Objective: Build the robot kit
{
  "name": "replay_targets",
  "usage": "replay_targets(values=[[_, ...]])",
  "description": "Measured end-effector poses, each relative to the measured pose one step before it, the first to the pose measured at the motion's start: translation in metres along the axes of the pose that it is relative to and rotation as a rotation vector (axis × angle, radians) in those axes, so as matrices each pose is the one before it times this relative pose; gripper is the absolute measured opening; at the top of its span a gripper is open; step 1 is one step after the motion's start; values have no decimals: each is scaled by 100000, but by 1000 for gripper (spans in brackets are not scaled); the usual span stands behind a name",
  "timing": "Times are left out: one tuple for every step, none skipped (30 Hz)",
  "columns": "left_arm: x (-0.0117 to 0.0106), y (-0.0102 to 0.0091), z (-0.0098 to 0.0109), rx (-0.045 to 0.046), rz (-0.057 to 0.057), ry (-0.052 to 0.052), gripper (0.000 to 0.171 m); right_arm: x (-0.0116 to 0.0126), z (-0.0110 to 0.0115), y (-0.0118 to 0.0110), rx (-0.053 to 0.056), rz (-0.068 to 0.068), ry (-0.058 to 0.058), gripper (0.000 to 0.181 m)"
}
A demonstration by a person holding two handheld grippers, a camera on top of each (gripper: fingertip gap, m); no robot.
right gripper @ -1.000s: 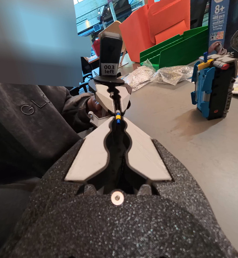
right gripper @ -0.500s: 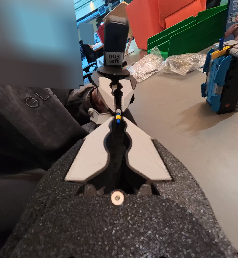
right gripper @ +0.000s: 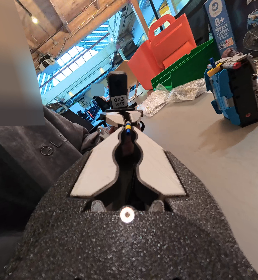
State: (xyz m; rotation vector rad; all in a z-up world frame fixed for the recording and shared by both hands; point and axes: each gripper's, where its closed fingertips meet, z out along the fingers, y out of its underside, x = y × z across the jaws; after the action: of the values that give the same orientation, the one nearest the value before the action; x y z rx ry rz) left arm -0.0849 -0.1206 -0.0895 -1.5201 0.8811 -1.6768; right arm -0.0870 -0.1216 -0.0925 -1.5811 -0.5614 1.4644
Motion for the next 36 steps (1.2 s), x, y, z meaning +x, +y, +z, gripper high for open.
replay_targets(values=[[-88, 48, 22, -216, 900, -1175, 6, 93, -11, 20, -234, -441, 695, 7], [-26, 81, 19, -522, 782, -665, 6, 63, -25, 76, -851, -634, 676, 7], [126, 97, -23, -690, 869, 516, 5, -120, -16, 84, -1016, -93, -939, 7], [71, 243, 7, -1833, 1175, 93, 5, -53, -61, 200, -2258, 286, -1060, 7], [68, 348, 49, -2507, 1386, 34, 5, -40, -104, 322, -3717, -834, -867, 6], [78, 284, 121, -1835, 1281, -282, 5, -18, -160, 279, -3178, -446, -882, 6], [29, 218, 146, -1477, 1378, -630, 5, 0, -170, 140, -1410, 825, -1016, 6], [42, 212, 92, -1596, 955, -38, 5, -23, -99, 211, -1334, 1441, -1122, 5], [7, 160, 45, -1261, 1029, -212, 5, 17, -43, 174, -1049, 586, -187, 5], [-42, 173, 28, -1391, 1749, -845, 5, 52, -14, 191, -1382, 221, 361, 6], [28, 156, 37, -1150, 1678, -715, 5, 30, -26, 200, -1332, 589, -334, 5], [92, 85, 68, -559, 1210, -222, 5, -78, -75, 70, -367, 1449, -1414, 5], [-22, 83, 70, -494, 731, -705, 5, -1, -50, 49, -284, 387, -350, 5], [-55, 86, 8, -606, 279, -534, 5, 103, 2, 102, -678, -508, 952, 5], [26, 30, 1, -258, -55, 230, 5, -1, 15, 91, -678, -303, 213, 6], [6, 50, 13, -366, -287, 225, 5, -24, -12, 50, -272, -161, -124, 6], [-123, 124, 28, -960, -792, -179, 4, 161, 5, 175, -1442, -2527, 2248, 5], [-106, 123, 50, -942, -908, -16, 4, 174, -16, 179, -2332, -4387, 3263, 6], [-38, 83, 58, -702, -323, 127, 4, 91, -47, 55, -1501, -2741, 2236, 6], [83, 45, 39, -417, -16, 660, 4, -37, -51, 61, -903, -1251, 235, 6], [30, 42, 31, -376, -202, 512, 4, -39, -46, 29, -96, -161, -397, 6], [21, 30, 24, -212, -214, 306, 4, 8, -20, 45, -97, 694, -417, 6], [66, -11, -15, -30, -24, 555, 4, -55, -12, -10, 366, 586, -832, 6], [65, -6, -21, 1, 101, 477, 4, -24, -20, 17, -86, 486, -478, 6], [14, 29, -10, -297, 398, -47, 5, -18, 2, 6, -224, 104, -362, 6], [17, -15, -38, 54, 69, 177, 5, -28, 26, -30, 335, 56, -239, 6], [7, 1, -10, 18, -239, 242, 5, -15, 35, 7, 133, 435, -387, 6], [-21, 7, 0, -116, -118, -76, 5, 11, 2, 8, 91, 179, -11, 6], [11, 13, -1, -31, -27, 94, 5, 6, 8, 17, -23, -76, 47, 6], [-17, 15, 13, -93, -97, -66, 5, -3, -6, 21, -123, 75, -76, 6], [-45, 1, -1, 7, -308, -158, 4, 49, 27, 29, -110, -269, 455, 6], [15, -7, -6, 70, -132, 196, 4, -26, 28, -4, 69, -203, -29, 6], [-25, 21, 22, -114, -179, -66, 4, -3, 35, 65, -182, -176, 36, 7], [-62, 31, 10, -141, -267, -284, 4, 55, 12, -32, 556, -35, 314, 6], [-5, -25, -4, 138, -393, 211, 4, 26, 19, -66, 677, 374, -43, 6], [-69, -25, -7, 216, -298, -171, 4, 17, 17, -79, 617, -106, 259, 6]])
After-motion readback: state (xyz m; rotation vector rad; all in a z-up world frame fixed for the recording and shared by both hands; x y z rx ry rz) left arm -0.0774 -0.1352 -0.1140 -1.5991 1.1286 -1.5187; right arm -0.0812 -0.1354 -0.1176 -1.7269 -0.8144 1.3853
